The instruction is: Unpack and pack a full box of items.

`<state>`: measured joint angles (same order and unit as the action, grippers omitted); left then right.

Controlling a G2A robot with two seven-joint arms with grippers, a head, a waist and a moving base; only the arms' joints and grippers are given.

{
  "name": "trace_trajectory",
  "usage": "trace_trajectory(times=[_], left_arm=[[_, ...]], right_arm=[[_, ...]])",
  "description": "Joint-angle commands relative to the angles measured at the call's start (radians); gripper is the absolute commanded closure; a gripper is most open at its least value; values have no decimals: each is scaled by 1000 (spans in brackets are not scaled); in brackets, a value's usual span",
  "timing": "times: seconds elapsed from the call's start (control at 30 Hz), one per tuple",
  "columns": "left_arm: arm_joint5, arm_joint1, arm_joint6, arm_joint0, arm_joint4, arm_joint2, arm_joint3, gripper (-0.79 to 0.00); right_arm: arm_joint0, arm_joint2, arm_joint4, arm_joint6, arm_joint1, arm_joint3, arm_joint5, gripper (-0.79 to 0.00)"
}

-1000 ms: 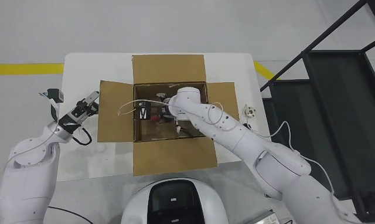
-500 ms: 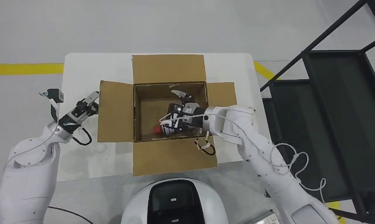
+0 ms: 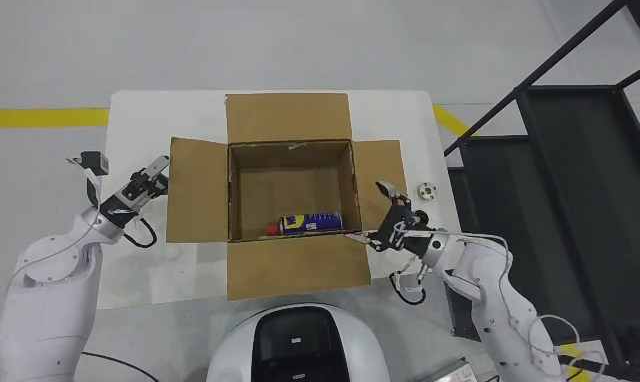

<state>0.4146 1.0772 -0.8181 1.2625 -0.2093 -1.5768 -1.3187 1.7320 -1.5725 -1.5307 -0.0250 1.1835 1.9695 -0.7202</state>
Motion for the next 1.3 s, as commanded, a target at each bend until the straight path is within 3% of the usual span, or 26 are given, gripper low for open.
trace_trajectory(times=[0.0, 0.87, 1.27], left_arm=[[0, 0, 0, 0, 0, 0, 0, -785], [0, 0, 0, 0, 0, 0, 0, -785], [0, 0, 0, 0, 0, 0, 0, -785]], right_arm=[[37, -33, -6, -37, -3, -7, 18, -785], [51, -50, 1, -61, -5, -11, 39, -785], [124, -288, 172, -110, -29, -220, -51, -785]])
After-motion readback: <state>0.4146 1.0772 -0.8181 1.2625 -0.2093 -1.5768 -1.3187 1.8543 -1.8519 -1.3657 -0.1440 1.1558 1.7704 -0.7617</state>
